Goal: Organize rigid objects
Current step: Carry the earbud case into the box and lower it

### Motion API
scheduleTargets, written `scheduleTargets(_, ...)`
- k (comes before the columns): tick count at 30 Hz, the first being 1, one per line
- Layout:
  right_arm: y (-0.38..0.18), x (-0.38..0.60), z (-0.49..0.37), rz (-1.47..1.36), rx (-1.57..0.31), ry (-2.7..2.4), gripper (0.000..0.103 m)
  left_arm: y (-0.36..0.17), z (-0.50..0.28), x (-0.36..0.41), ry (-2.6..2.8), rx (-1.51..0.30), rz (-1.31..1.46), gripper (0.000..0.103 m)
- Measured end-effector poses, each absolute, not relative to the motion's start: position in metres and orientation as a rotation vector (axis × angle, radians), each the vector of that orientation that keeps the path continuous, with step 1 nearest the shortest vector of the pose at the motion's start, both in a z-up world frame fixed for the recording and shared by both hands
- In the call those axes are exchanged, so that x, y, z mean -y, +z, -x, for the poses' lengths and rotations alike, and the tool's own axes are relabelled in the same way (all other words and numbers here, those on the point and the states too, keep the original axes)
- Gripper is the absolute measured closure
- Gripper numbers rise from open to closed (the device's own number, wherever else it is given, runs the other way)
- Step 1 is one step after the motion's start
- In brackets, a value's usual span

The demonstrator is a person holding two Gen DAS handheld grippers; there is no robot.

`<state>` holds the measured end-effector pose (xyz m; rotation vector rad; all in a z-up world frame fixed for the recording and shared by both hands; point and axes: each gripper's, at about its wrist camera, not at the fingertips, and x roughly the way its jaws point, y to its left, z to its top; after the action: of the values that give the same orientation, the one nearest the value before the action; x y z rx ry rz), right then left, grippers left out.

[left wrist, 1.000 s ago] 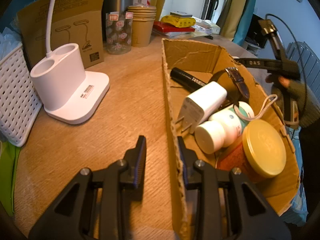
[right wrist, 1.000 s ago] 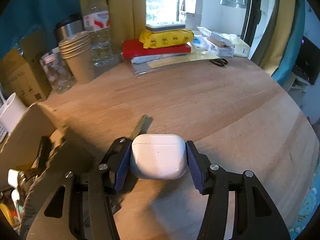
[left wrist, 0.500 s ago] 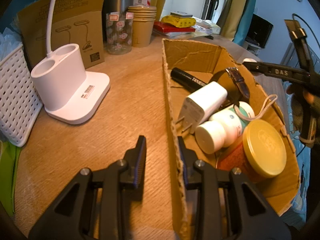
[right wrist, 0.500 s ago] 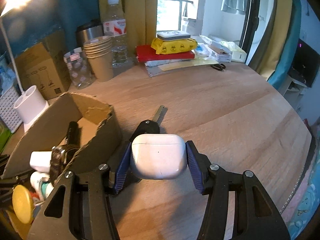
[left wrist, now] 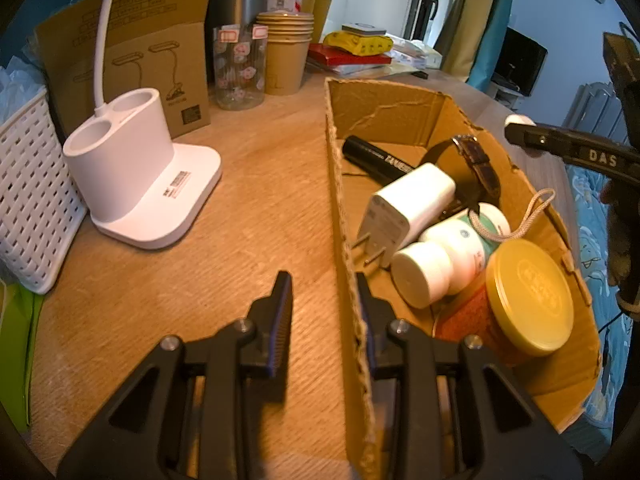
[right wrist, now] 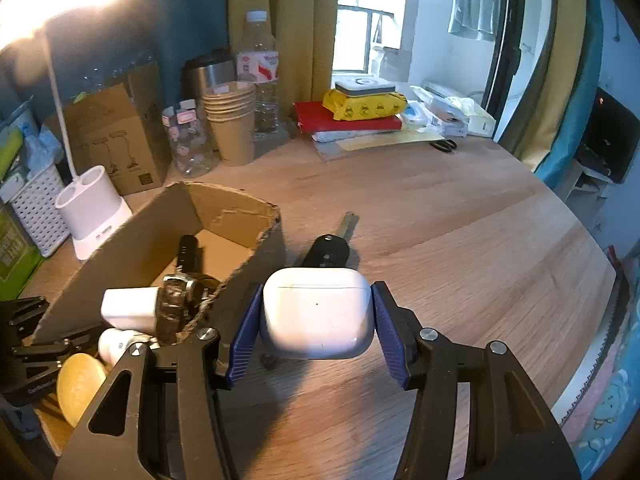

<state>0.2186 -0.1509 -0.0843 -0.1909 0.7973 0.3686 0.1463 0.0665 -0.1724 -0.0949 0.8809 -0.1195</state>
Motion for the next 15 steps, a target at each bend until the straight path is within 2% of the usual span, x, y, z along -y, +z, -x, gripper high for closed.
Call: scheduleTargets(15,-0.061,0.123,-0.213,0.217,-0.752,0.424,0.046,-0.172,-0.146,-0.066,-0.12,-0.881,0.095,0.071)
